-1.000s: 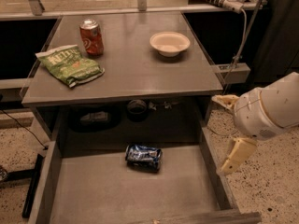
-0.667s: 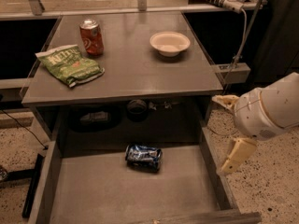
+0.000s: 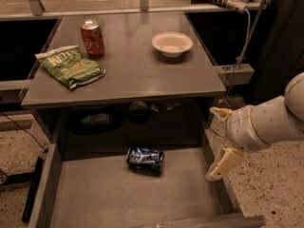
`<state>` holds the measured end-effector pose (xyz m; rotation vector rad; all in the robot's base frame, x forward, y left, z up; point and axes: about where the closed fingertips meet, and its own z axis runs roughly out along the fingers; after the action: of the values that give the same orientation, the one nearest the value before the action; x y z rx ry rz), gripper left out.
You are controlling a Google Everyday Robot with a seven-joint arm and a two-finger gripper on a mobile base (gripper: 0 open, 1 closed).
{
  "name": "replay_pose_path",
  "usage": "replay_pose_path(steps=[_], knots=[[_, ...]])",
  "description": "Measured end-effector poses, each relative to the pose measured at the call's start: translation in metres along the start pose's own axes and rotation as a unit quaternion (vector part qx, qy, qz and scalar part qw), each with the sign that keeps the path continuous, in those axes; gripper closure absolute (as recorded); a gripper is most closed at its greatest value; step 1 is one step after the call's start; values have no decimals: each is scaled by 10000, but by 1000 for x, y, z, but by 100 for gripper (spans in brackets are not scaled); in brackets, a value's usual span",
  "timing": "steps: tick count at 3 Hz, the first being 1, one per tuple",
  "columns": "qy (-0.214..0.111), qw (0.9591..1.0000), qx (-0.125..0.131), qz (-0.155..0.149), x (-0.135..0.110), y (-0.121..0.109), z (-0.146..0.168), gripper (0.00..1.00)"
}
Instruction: Pick pepsi can from top drawer and place on counter
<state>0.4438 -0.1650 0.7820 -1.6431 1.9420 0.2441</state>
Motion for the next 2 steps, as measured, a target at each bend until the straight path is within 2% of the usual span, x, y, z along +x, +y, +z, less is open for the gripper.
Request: replay_pose_path(steps=[1, 2], knots=[[-291, 9994, 67, 169, 8, -1, 40, 0], [-531, 9983, -152, 211, 3, 12, 87, 0]])
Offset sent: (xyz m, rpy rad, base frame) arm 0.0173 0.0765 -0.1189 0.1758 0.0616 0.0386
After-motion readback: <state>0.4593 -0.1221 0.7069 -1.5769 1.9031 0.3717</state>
